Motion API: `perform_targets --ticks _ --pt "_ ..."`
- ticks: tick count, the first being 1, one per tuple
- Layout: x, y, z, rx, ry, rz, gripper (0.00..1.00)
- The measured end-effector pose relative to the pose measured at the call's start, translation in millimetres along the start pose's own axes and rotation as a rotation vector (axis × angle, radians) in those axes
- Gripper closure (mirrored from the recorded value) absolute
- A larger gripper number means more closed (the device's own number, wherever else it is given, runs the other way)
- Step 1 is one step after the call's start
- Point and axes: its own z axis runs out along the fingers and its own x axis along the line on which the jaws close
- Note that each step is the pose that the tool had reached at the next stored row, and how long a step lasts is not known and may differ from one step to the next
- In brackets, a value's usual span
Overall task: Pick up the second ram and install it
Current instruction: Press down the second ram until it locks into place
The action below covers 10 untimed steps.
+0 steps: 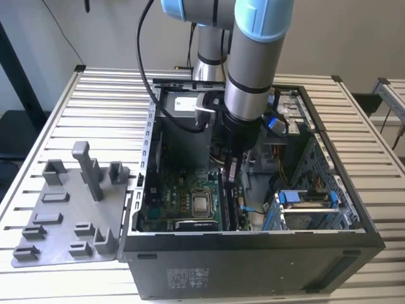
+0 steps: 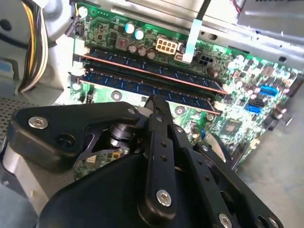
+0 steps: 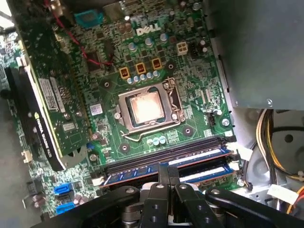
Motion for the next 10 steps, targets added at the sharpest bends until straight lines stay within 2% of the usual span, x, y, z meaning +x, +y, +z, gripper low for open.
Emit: perform_targets --ticks 10 --pt "0.4 1.7 1.7 0.0133 -0.0020 -0.131 0.89"
